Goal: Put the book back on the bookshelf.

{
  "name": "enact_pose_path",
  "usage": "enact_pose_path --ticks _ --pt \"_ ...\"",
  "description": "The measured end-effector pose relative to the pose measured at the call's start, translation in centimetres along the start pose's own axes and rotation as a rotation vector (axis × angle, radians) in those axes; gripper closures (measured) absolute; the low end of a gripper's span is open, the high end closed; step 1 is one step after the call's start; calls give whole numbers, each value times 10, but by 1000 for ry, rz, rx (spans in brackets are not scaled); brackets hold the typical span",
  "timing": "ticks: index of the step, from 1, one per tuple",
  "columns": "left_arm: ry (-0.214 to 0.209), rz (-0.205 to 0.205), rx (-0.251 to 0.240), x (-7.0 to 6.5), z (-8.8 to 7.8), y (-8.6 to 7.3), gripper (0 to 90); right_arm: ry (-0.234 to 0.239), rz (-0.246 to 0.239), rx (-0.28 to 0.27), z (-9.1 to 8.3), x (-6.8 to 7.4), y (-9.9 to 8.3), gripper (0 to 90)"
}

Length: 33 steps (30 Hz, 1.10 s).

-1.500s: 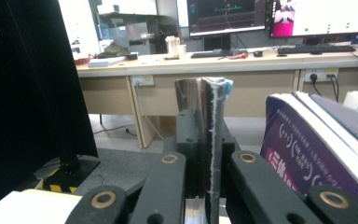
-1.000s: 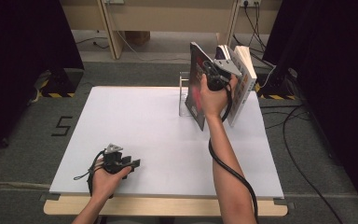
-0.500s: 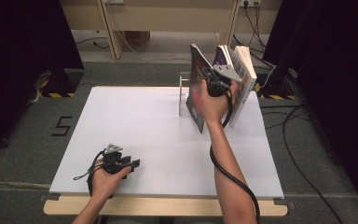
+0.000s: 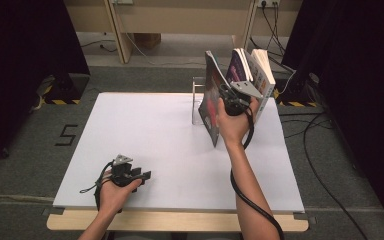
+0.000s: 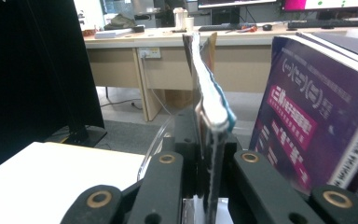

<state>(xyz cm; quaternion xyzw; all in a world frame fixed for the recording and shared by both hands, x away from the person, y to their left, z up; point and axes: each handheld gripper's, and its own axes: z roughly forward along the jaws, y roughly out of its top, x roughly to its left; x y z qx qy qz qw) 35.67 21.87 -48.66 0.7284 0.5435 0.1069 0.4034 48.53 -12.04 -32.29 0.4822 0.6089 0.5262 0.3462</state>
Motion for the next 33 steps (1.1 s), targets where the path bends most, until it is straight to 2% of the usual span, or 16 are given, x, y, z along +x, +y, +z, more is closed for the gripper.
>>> enact_pose_path --ticks 7,18,22,33 --pt "3 10 4 0 0 0 510 7 8 29 -5 -4 5 828" --pt "4 3 -8 1 0 0 509 1 26 68 3 -6 15 759" --pt "4 3 -7 1 -1 1 509 -2 27 94 7 -6 19 758" --pt "7 5 -3 1 -1 1 509 -19 41 110 11 -5 21 788"
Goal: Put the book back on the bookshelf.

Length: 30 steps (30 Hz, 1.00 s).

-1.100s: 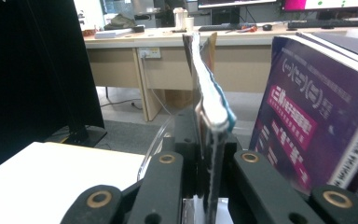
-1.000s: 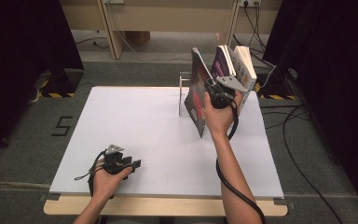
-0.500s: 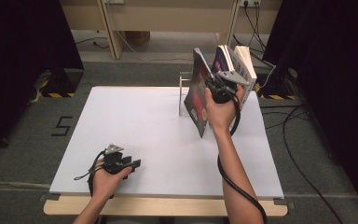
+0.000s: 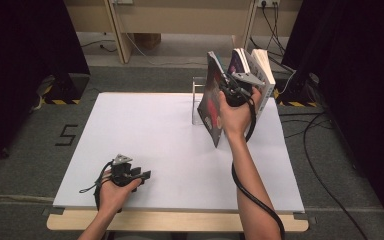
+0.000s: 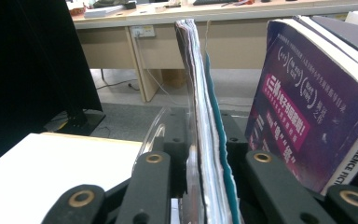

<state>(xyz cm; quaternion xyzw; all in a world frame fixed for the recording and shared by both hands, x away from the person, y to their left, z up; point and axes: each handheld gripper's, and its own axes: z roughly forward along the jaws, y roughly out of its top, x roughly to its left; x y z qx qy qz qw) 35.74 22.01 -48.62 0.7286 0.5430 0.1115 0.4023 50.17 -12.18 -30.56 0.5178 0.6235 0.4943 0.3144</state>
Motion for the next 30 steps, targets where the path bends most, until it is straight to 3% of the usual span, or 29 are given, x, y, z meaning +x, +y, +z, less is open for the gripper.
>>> enact_pose_path --ticks 1,3,13,19,30 --pt "0 0 1 0 0 0 509 -9 -6 2 0 0 0 800" --pt "0 1 1 0 0 0 509 -24 -11 -45 -2 1 0 816" --pt "-2 2 -1 0 1 0 509 -45 -28 -19 3 1 0 862" --pt "2 4 -3 0 1 0 510 -28 -14 -2 4 3 3 870" --pt "-3 0 -6 1 1 0 510 -20 -18 -49 9 5 5 872"
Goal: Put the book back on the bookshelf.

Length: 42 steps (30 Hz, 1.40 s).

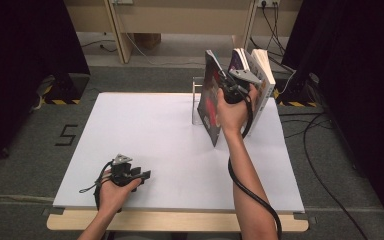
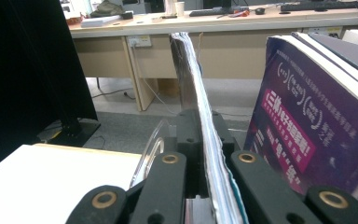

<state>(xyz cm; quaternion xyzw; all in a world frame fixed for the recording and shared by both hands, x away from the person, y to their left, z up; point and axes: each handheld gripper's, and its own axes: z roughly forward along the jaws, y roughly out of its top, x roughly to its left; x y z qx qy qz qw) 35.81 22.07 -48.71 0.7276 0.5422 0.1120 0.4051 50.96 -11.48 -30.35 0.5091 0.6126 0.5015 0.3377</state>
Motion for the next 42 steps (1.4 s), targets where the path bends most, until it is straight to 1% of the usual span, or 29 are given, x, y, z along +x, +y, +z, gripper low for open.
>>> enact_pose_path --ticks 1,3,4,6,11,14,18,19,24,31,32,42 --pt "2 5 0 0 0 0 510 -2 -5 -5 1 1 0 872" --pt "2 5 1 1 -1 0 510 -2 1 -11 2 1 0 872" --pt "-2 4 5 1 -1 0 510 -5 -2 -22 3 1 0 872" --pt "1 -2 -2 1 0 0 510 -7 2 -32 4 1 1 872" --pt "0 -2 0 1 0 0 510 -8 12 -49 7 1 4 872" --pt "3 -1 2 1 0 0 510 -17 12 -53 10 1 5 872" --pt "0 -2 -1 2 0 0 510 -17 11 -52 15 0 5 872" --pt "0 -3 -2 2 0 0 511 -20 18 -51 16 1 5 872" --pt "1 -4 -5 3 0 0 511 -26 10 -55 20 1 7 872" --pt "1 -5 -6 3 -1 0 511 -33 14 -54 23 2 7 872" --pt "-1 -4 2 3 -2 1 511 -33 15 -57 24 2 7 872" --pt "2 -8 -5 3 -1 1 511 -44 12 -66 29 3 6 872"
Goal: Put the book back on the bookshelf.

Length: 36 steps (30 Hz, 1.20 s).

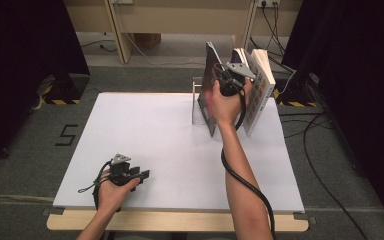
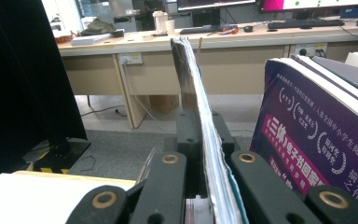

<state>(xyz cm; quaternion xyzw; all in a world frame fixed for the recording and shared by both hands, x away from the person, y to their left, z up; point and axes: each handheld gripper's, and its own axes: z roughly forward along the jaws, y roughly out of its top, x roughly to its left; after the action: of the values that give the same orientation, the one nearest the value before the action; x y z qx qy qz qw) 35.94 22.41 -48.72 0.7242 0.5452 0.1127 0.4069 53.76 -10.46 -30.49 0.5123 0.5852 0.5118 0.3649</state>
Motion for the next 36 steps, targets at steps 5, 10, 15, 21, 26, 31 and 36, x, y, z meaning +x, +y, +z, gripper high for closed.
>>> enact_pose_path --ticks 5,10,15,21,26,31,36 --pt "1 1 0 1 0 0 511 -12 1 -1 3 1 -1 872" --pt "2 -3 0 1 0 0 511 -16 -6 -11 6 1 -2 872" --pt "-1 0 3 1 0 0 511 -30 6 -9 8 0 -4 872" --pt "-1 3 9 2 0 0 512 -41 -9 -19 9 0 -5 871" --pt "-3 0 8 1 1 -1 512 -57 -23 -25 8 1 -7 868" --pt "-2 4 6 1 1 -1 511 -65 -46 -24 8 2 -8 863" --pt "-2 5 7 0 1 -1 511 -64 -50 -19 8 2 -7 823"
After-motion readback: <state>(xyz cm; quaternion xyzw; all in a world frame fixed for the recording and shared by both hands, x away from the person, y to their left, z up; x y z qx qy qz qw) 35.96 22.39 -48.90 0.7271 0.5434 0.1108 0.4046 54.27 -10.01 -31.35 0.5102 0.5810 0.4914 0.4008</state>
